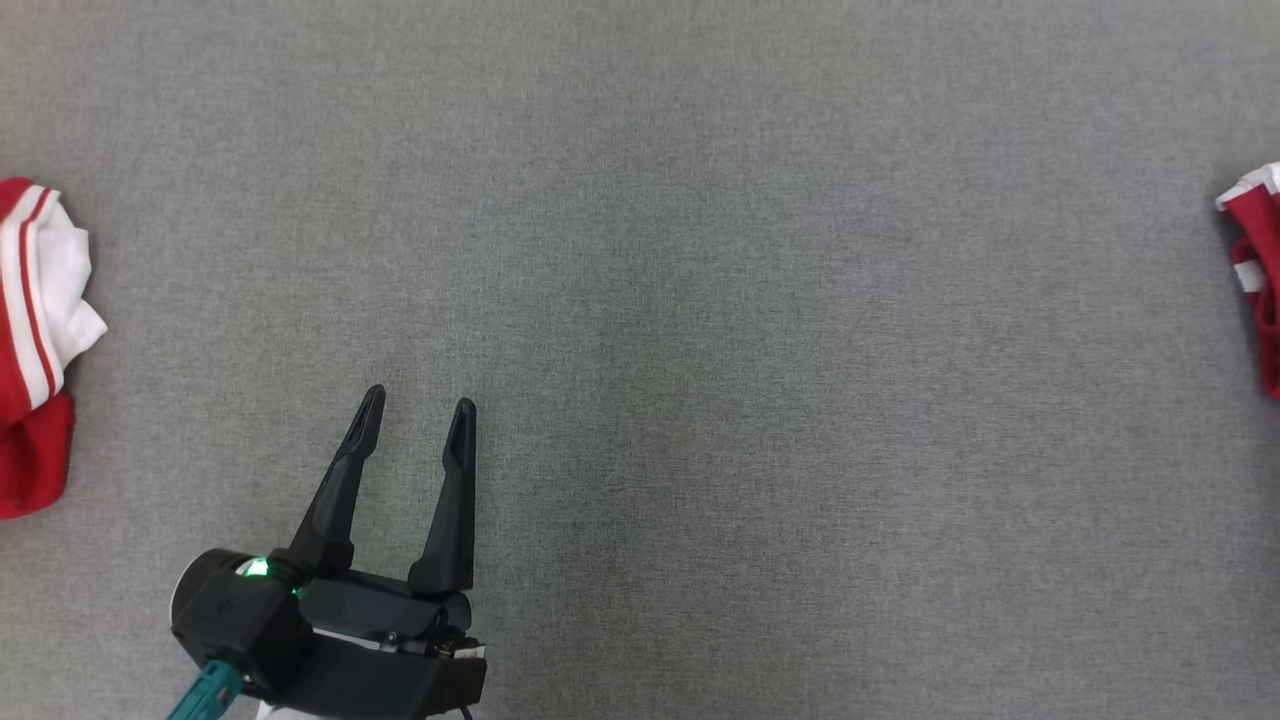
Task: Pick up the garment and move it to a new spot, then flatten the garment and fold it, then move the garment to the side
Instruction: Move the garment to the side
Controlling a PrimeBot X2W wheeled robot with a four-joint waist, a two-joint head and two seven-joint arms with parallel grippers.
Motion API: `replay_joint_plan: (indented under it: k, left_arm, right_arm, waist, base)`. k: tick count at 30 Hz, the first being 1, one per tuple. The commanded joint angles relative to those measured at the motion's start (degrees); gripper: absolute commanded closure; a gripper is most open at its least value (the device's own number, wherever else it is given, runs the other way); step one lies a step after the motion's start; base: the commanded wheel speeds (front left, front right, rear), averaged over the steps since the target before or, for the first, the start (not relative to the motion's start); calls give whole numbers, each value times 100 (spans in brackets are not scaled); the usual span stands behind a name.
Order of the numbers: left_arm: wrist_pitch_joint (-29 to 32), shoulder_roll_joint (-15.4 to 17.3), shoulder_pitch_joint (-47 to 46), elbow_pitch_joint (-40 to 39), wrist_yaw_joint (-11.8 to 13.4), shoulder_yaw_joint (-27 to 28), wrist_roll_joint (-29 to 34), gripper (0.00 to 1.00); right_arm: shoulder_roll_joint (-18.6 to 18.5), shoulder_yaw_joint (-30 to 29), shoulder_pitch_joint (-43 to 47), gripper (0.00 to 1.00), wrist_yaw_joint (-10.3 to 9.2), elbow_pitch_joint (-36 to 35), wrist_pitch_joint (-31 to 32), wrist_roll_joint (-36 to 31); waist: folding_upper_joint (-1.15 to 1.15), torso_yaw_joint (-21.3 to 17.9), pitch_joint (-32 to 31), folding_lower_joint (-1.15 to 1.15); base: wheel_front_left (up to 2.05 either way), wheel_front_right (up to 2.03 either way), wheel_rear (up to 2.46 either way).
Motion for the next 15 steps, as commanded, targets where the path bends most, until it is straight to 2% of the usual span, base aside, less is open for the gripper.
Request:
replay_joint_plan:
  k: [1,8,15]
  left_arm:
    - [-18,5,-22,10,-5,-3,62,0]
    - [-18,-33,45,69,-5,1,18,0]
    - [-18,-95,214,150,-5,67,4,0]
  right_arm:
    - [9,-53,65,0,-16,-29,-1,-2]
    - [88,-155,315,0,-16,-194,-420,210]
    - [373,-224,620,0,-16,-232,-1335,949]
  waist:
    - [-1,-22,-47,0]
    - [-1,-32,-389,0]
    - [-1,119,-978,0]
  base:
    - [0,0,0]
    - [0,0,0]
    - [0,0,0]
